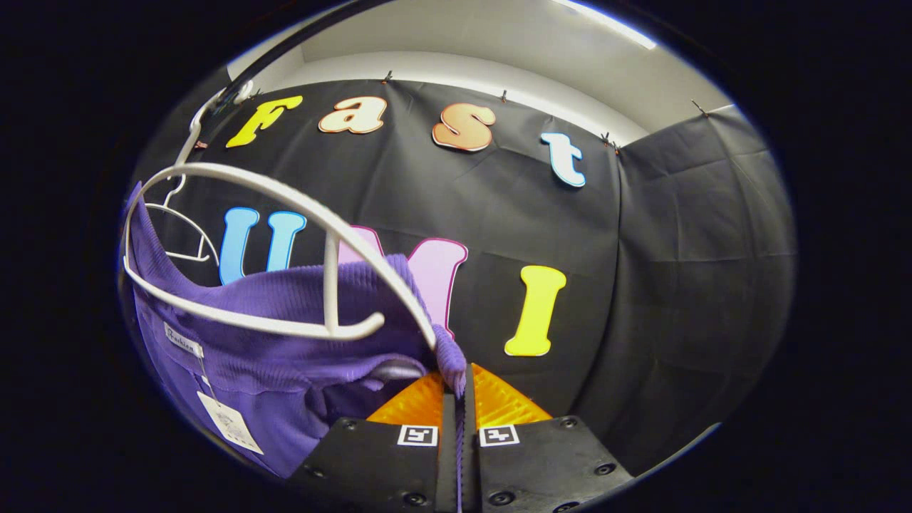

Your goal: Grasp the clothes on the hanger with both hands and then place them into the laundry hamper below.

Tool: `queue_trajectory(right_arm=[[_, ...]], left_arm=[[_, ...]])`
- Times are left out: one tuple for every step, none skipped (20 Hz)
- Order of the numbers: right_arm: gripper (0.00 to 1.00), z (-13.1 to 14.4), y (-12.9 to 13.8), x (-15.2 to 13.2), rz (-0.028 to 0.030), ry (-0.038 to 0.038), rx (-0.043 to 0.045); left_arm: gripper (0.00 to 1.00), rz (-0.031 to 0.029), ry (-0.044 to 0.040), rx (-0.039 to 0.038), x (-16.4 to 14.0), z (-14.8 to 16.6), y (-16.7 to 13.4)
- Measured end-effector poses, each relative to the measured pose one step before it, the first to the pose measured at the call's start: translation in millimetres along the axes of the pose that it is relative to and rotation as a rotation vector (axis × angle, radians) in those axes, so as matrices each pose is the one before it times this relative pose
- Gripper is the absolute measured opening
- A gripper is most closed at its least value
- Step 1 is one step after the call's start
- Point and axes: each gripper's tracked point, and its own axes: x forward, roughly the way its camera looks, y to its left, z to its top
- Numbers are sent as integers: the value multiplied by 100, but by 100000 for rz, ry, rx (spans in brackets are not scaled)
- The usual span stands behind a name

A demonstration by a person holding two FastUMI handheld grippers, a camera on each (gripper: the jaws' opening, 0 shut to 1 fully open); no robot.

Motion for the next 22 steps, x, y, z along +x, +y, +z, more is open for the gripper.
queue_trajectory(right_arm=[[7,-1263,316,-738,755,2055,935],[7,-1125,176,-649,576,1486,-604],[7,-1125,214,-798,918,1216,-284],[7,-566,672,-883,1974,-67,1326],[7,-394,822,-954,2029,-335,627],[7,-135,734,-1008,1952,-790,-561],[7,87,946,-853,2659,-984,-877],[7,-78,995,-882,2648,-289,-942],[7,-246,668,-659,1862,186,-563],[7,-166,494,-670,1586,278,575],[7,-282,793,-682,1737,1096,851],[7,127,871,-943,2186,366,828],[7,264,833,-763,1772,326,231],[7,195,630,-611,1517,516,306],[7,350,702,-691,1861,-82,1107],[7,299,792,-703,1855,333,674],[7,458,723,-616,1932,209,860],[7,341,837,-680,1804,659,593],[9,190,681,-576,1632,656,521],[7,204,663,-458,1775,934,449],[9,233,369,-472,1355,564,534],[7,236,518,-504,1115,593,477]], left_arm=[[5,633,719,594,32,-775,247],[5,1281,2195,398,-354,-1525,440],[5,-387,3258,-717,-231,-1773,4],[5,-1106,2722,-1426,-20,-1398,-181],[5,-2033,2182,-1423,151,-1398,-408],[5,-197,2195,392,-288,-1925,-93],[5,-441,1056,1186,-338,-1355,-176],[5,-1002,408,935,-593,-1310,-466],[5,-1269,-133,1162,-434,-626,-714],[5,-1886,-190,1319,-459,-318,-832],[5,-2332,-110,1083,-403,-117,-1003],[5,-2556,147,721,-448,-401,-1127],[5,-2484,247,741,-385,-155,-986],[5,-2146,490,185,-297,11,-956],[5,-2261,-11,-354,-250,291,-865],[5,-1976,-250,-398,-372,273,-855],[5,-1764,-140,-393,-414,249,-768],[5,-1674,53,-539,-500,-14,-759],[5,-1594,-115,-666,-444,239,-616],[5,-1336,29,-819,-441,379,-608],[5,-1691,-237,-968,-503,391,-534],[5,-1420,-378,-854,-615,249,-555]])
